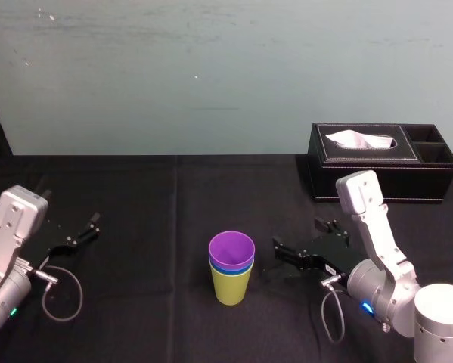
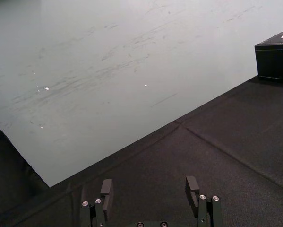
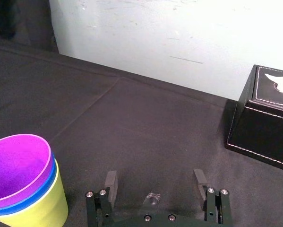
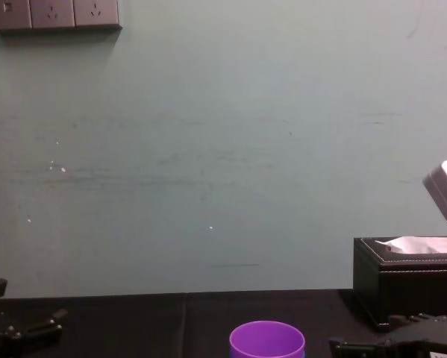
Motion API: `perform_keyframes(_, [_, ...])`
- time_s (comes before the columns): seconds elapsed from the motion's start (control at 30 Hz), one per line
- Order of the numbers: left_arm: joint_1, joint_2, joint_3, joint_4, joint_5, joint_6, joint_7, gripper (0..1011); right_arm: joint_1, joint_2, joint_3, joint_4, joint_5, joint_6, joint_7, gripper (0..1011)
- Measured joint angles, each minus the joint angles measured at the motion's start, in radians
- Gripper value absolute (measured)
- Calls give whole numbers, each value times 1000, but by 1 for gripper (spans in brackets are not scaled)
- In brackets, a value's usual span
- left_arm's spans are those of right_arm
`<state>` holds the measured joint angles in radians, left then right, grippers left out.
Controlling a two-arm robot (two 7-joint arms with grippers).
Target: Stack the three plastic cups sequentially using one hand.
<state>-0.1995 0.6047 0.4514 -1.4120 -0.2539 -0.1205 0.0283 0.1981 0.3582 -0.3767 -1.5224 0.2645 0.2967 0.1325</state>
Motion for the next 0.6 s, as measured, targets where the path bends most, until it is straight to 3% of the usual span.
perform_keyframes(0.6, [0,0,0,0,0,0,0,1000,0,0,0,0,0,0,0,1004])
